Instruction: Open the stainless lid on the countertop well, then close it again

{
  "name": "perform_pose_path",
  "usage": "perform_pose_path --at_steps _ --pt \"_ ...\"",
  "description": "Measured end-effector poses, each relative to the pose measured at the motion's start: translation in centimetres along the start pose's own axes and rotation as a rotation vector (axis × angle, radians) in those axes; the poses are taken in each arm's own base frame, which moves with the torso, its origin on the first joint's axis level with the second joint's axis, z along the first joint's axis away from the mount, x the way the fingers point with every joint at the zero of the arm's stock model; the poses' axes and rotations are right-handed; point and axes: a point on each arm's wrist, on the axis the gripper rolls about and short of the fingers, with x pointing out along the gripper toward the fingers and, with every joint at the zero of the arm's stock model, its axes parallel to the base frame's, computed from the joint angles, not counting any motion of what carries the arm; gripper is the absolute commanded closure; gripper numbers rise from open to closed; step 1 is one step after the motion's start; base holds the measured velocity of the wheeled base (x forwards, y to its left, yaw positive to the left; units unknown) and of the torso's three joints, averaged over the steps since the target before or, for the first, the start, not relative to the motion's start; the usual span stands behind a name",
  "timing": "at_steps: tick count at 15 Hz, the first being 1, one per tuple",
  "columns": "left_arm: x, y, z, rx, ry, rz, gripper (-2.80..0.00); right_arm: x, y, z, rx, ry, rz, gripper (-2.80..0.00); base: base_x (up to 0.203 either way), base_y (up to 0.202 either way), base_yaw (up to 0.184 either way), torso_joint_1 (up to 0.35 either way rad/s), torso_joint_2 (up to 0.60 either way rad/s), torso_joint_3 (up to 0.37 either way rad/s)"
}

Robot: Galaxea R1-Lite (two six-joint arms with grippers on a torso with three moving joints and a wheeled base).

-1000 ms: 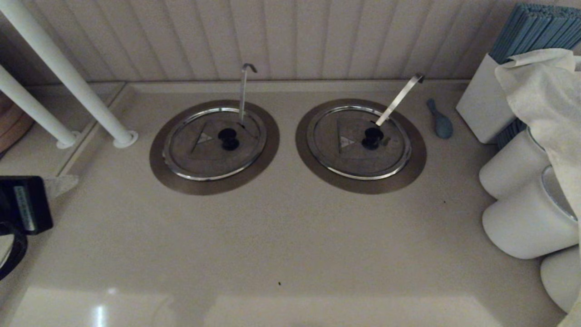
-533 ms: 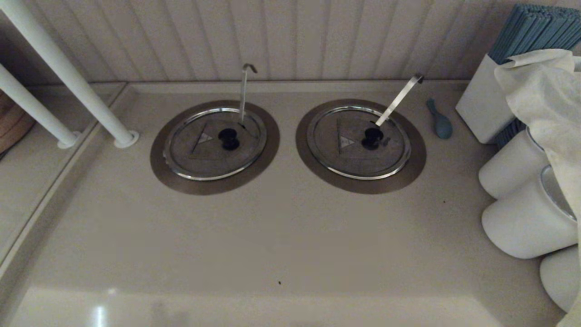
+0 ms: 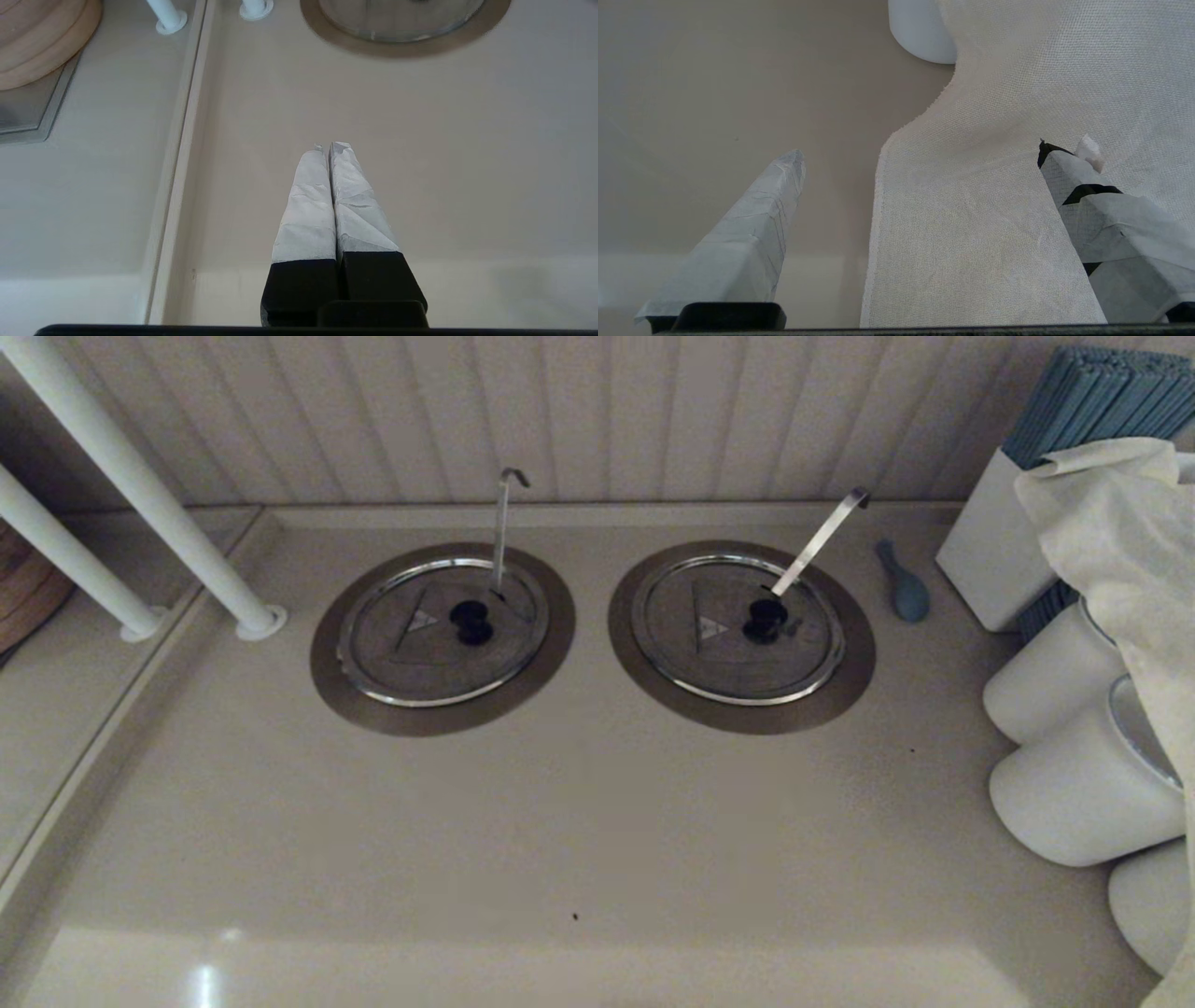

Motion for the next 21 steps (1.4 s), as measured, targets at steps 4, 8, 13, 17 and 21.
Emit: perform_pose_path --at_steps 4,8,13,17,21 --pt "0.8 -0.9 -5.2 0.016 0.011 0.005 0.00 0.0 0.0 0.0 0.000 0.000 0.000 -2.80 0.000 0.000 0.000 0.000 0.00 0.000" --pt "1.6 -1.7 -9.4 0.003 0.084 -0.014 0.00 0.0 0.0 0.0 0.000 0.000 0.000 -2.80 0.000 0.000 0.000 0.000 0.00 0.000" --pt "2.2 -2.0 -10.5 -0.039 0.025 -0.066 0.00 0.0 0.0 0.0 -0.002 -0.001 0.000 -2.80 0.000 0.000 0.000 0.000 0.00 0.000" --pt "2.2 -2.1 -10.7 -0.048 0.032 -0.065 0.00 0.0 0.0 0.0 -0.001 -0.001 0.000 -2.80 0.000 0.000 0.000 0.000 0.00 0.000" --pt "2.2 -2.1 -10.7 -0.050 0.032 -0.066 0.00 0.0 0.0 0.0 -0.001 -0.001 0.000 -2.80 0.000 0.000 0.000 0.000 0.00 0.000"
